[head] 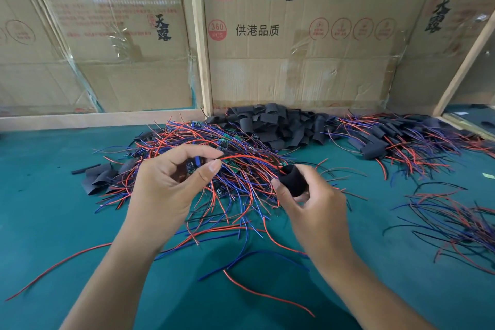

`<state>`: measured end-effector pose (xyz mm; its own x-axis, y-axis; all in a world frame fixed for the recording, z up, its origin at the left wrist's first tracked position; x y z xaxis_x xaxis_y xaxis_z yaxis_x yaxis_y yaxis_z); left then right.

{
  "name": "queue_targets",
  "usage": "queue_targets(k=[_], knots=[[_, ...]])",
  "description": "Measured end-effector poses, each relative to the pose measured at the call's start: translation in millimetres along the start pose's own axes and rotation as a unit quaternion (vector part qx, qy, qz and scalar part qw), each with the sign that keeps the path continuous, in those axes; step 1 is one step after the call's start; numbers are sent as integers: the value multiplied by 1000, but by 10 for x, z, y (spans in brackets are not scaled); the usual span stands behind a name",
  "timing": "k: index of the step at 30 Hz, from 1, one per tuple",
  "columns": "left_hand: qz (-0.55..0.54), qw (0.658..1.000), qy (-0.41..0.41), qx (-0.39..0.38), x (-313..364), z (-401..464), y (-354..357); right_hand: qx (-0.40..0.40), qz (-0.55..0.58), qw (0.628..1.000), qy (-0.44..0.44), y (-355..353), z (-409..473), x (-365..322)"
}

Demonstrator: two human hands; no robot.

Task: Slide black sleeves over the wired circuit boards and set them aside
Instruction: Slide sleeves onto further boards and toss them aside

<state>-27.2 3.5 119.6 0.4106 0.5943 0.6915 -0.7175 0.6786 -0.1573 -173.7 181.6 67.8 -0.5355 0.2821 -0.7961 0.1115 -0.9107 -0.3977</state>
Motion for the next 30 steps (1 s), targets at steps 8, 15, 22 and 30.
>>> queue_targets(k=[8,15,22,30], knots=[[111,982,16,-151,36,-83,241,-3,-96,978,-186,40,-73,-195],[98,975,10,-197,14,-162,411,-85,-32,982,-168,105,-94,-197],[76,989,5,-124,-46,-130,349,-85,2,987,-139,34,5,-164],[75,990,2,-117,-40,-126,379,-107,-52,980,-157,-2,-2,-208]])
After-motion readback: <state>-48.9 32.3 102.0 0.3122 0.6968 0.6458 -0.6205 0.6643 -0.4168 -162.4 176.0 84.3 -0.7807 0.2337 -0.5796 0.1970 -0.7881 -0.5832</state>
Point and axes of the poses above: each hand's wrist, its own z-axis towards the middle knuckle, its own y-axis out of the palm, x = y × z, the point moved 6 cm from there along z, towards the middle knuckle, and after that the axes turned 12 degrees about y, right-handed, at the moved point
